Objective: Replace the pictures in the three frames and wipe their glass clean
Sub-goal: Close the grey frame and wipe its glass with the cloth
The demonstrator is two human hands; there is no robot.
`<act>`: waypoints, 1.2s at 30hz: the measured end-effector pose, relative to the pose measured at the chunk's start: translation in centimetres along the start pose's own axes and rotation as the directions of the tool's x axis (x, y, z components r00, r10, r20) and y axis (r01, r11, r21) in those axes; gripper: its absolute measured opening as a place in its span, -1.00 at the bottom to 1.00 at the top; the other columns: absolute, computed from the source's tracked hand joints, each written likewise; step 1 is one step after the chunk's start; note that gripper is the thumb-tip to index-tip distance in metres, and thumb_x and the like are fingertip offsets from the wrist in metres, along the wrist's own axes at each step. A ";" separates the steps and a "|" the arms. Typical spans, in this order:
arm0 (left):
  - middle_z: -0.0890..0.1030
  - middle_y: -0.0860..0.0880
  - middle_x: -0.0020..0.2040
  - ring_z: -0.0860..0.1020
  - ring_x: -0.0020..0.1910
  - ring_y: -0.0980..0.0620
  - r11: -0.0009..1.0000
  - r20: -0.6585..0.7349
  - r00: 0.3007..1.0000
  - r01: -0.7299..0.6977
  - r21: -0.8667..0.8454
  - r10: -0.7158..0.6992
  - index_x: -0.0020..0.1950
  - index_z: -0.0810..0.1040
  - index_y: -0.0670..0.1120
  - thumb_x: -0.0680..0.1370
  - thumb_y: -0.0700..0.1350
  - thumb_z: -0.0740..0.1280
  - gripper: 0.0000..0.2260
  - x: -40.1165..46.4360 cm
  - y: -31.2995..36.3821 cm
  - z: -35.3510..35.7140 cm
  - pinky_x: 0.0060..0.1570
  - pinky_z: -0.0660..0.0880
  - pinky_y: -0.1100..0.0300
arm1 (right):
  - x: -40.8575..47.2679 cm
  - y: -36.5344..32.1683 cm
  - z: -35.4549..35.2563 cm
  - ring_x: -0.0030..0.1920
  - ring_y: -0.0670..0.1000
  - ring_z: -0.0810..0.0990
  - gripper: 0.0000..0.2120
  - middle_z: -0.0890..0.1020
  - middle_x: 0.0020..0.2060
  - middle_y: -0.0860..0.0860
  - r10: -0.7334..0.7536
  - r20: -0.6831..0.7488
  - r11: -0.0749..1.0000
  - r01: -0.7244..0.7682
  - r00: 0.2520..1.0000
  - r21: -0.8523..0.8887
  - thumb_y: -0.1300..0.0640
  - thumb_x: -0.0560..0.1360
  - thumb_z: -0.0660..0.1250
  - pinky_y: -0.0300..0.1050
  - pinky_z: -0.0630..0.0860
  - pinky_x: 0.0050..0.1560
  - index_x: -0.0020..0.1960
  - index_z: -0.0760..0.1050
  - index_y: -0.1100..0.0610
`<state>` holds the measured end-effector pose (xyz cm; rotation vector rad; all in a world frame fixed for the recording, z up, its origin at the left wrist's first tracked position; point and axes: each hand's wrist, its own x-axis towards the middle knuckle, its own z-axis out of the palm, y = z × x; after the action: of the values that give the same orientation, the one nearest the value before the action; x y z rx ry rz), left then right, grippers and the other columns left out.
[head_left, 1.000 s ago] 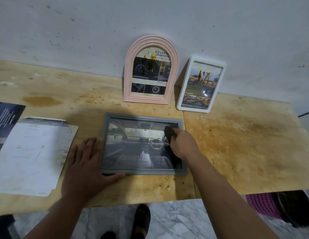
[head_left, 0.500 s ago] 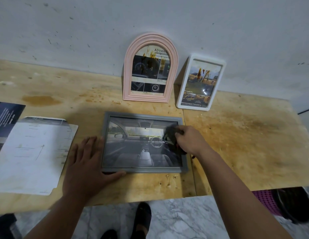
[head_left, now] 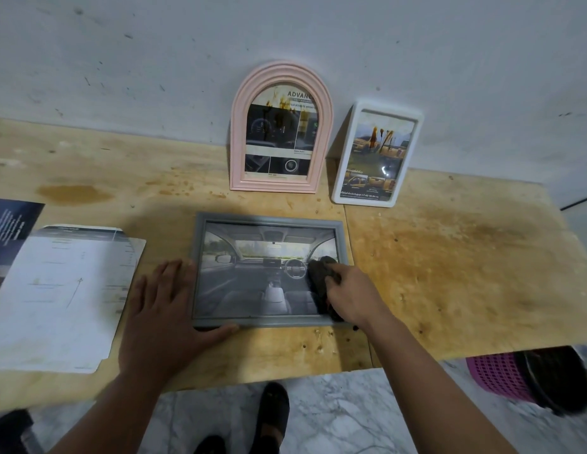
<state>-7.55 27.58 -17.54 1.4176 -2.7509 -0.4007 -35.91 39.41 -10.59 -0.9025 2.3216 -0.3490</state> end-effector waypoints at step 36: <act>0.19 -0.14 0.63 0.11 0.64 -0.15 1.000 -0.007 1.000 0.019 -0.022 -0.019 0.67 0.10 -0.06 0.30 0.69 0.11 0.16 0.0 0.1 0.1 0.62 0.03 -0.17 | 4.5 0.4 1.1 -0.10 0.20 0.61 -0.55 0.38 0.26 0.14 -0.185 -0.299 0.924 0.062 0.936 -0.377 -0.05 0.66 0.20 0.04 0.61 -0.14 0.54 0.32 -0.05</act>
<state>-7.63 27.70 -17.56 1.4382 -2.7204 -0.4242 -38.09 36.63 -13.65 -1.2586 2.7002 -0.1279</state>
